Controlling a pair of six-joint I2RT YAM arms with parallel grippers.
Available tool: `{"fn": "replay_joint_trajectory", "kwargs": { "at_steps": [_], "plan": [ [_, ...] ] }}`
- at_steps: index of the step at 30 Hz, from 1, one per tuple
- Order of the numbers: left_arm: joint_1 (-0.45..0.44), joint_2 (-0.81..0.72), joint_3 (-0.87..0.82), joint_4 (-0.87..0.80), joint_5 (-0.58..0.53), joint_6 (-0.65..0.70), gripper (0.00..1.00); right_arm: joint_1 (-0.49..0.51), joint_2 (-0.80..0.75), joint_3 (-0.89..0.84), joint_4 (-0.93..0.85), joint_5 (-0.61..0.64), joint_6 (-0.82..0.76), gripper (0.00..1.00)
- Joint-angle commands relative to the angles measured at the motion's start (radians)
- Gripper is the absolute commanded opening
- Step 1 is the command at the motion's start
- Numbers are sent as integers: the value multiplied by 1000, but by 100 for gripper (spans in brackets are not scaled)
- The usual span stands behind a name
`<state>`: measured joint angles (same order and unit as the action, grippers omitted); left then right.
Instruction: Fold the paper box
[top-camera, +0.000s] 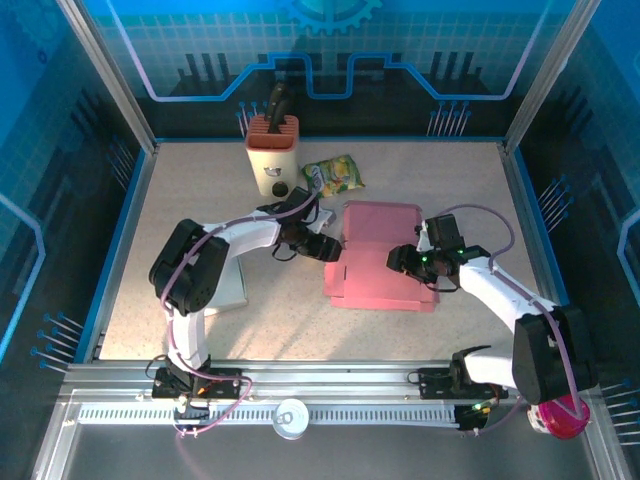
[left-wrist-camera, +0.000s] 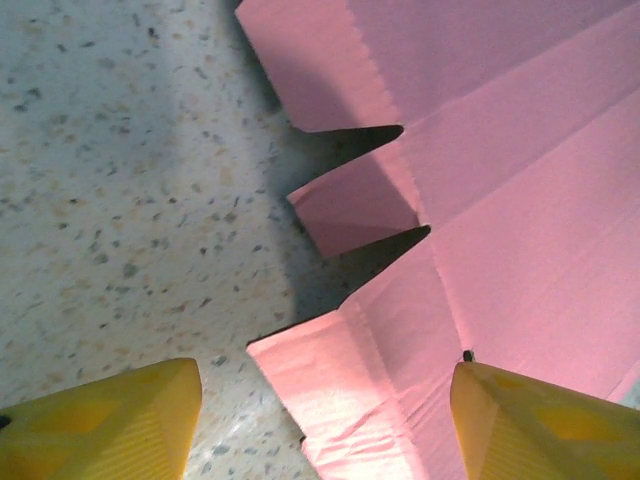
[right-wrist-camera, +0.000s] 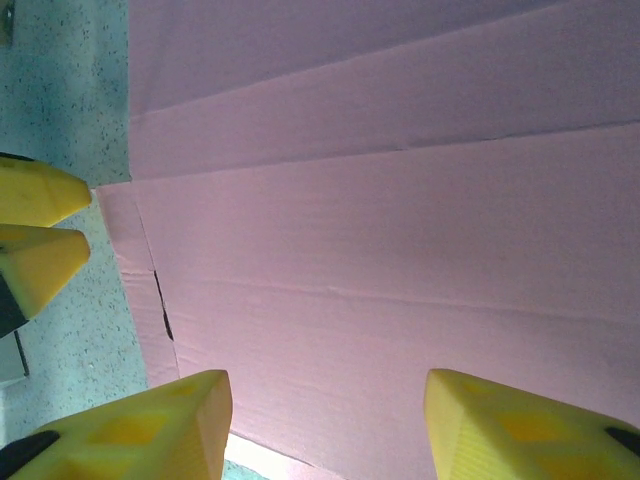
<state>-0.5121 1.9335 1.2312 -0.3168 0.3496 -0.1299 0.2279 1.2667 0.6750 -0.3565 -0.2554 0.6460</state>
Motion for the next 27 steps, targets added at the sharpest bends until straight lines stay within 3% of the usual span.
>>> {"fn": "replay_joint_trajectory", "kwargs": {
  "at_steps": [1, 17, 21, 27],
  "plan": [
    [8, 41, -7, 23, 76, 21, 68, -11, -13, -8, -15, -24, -8, 54],
    [12, 52, -46, 121, 165, -22, 63, -5, -8, -12, 0, -31, 4, 53],
    [12, 43, -47, 120, 165, -24, 58, -5, -13, -11, -5, -31, 5, 53],
    [13, 24, -52, 123, 152, -38, 41, -4, -13, -10, -1, -32, 9, 54]
  ]
}}
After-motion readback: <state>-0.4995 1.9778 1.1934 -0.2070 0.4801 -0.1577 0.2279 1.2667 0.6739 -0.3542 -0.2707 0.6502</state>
